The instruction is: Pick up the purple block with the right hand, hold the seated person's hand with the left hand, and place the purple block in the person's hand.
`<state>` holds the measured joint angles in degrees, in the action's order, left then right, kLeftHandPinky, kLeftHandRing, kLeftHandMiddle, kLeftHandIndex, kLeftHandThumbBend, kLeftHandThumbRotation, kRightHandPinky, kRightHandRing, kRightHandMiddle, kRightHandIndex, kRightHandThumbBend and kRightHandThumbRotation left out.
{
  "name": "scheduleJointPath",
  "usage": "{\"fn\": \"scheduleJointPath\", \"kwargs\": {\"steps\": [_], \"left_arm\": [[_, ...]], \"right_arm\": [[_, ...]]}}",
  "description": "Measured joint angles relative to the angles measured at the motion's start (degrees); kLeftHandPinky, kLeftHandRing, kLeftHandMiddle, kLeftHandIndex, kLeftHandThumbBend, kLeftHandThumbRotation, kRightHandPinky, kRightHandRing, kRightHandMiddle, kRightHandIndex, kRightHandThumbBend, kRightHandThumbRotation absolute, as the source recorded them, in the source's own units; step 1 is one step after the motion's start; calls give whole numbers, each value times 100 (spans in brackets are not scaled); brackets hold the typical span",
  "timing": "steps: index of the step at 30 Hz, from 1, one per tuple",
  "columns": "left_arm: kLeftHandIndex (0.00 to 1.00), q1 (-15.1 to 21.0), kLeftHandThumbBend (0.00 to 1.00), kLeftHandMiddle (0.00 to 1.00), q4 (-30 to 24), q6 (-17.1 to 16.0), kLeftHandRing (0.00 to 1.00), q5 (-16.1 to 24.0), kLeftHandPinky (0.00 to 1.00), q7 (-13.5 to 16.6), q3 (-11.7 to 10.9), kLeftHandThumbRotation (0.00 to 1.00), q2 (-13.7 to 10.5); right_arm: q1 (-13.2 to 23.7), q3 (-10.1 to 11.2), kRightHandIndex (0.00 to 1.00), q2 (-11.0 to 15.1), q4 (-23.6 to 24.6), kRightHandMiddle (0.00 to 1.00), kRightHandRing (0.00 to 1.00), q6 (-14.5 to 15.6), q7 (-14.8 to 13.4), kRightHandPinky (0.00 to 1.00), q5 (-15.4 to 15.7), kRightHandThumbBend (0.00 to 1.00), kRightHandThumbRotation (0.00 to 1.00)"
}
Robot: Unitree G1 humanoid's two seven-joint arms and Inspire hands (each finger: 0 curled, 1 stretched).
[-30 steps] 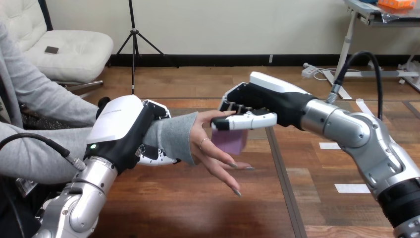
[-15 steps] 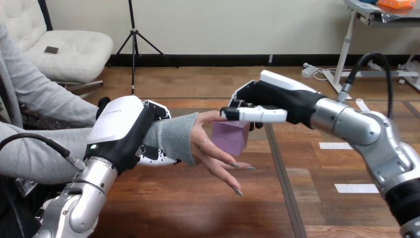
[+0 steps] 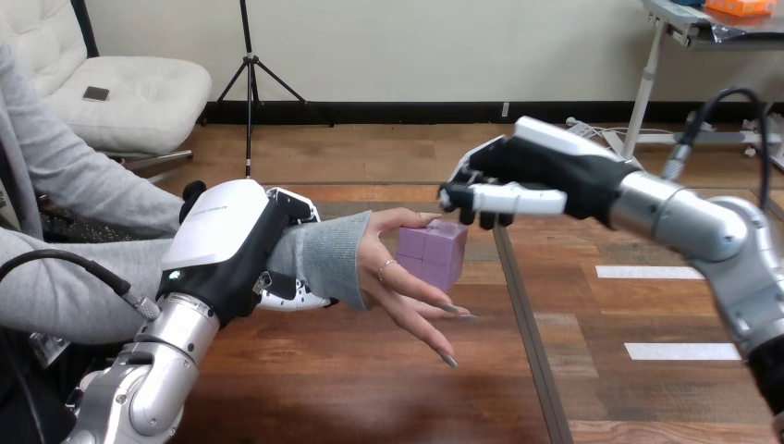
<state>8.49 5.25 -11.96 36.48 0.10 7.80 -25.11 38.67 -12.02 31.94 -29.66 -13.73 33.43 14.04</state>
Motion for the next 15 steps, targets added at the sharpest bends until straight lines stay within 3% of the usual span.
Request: {"fn": "scheduleJointPath", "kwargs": {"steps": [15], "left_arm": [[34,-31,68,33,-33,0,27,-1,20,4,-3,0,-10]], "right_arm": [[-135,350,60,239,134,57,53,-66,77,50,-275,84,92]]}}
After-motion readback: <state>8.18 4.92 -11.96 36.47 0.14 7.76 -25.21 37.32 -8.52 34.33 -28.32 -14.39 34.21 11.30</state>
